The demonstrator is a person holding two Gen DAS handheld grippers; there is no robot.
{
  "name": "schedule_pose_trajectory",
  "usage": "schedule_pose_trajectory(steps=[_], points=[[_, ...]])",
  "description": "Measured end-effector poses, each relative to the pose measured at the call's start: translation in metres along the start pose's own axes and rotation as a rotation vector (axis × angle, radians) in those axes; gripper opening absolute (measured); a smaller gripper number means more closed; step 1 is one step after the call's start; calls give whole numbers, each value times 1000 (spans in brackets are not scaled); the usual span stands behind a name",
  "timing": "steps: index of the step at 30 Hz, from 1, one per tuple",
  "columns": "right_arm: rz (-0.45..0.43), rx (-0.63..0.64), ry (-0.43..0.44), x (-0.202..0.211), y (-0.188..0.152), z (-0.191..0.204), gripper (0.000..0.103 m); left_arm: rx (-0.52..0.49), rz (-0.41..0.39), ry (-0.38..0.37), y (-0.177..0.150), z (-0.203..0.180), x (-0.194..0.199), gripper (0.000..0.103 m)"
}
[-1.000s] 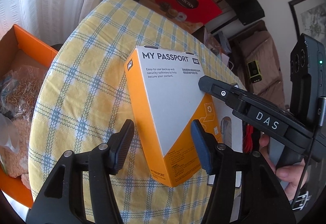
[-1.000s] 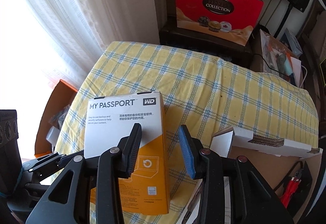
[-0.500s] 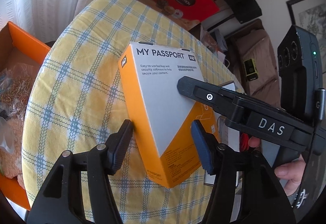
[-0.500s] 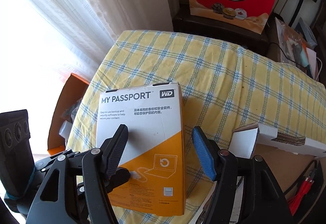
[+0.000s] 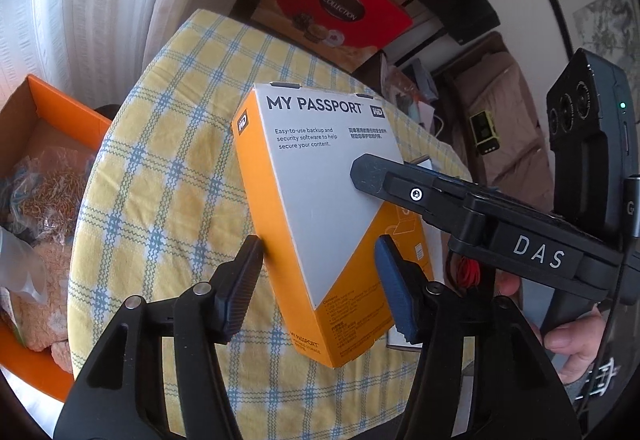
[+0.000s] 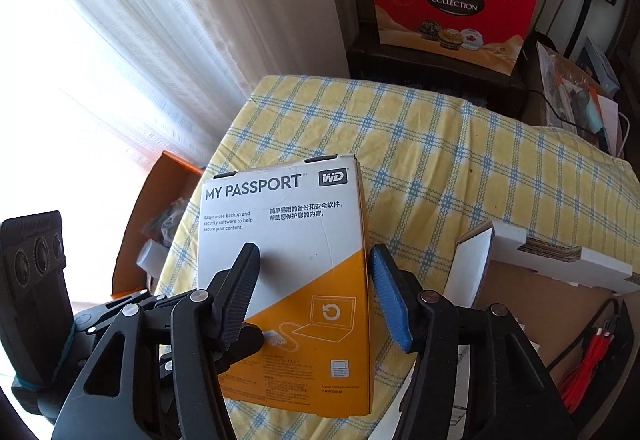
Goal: Organize objects
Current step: 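Lift the My Passport box with both grippers and carry it over the cardboard box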
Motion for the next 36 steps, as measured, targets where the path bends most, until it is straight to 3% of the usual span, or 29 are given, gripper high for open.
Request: schedule_pose_trajectory(steps=[7, 20, 27, 36], points=[[-85, 3, 11, 59, 5, -3, 58, -70, -40, -24, 6, -42, 29, 54], [-145, -115, -31, 124, -34, -72, 57, -211, 38, -47, -17, -131, 1, 53], [-144, -200, -45, 136, -59, -118, 57, -264, 96, -40, -32, -165, -33, 54], [-104, -254, -41, 116, -84, -145, 57, -294, 163, 25, -49, -167, -76, 54]])
Point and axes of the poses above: each gripper's, at about its wrist camera, not at the fingertips, and x roughly against the way its jaws point, z to its left, y to its top, the point moved 6 cm from there along -x, roughly the way its jaws point, and after that the axes turned 3 degrees about x, right-handed, at the moved point
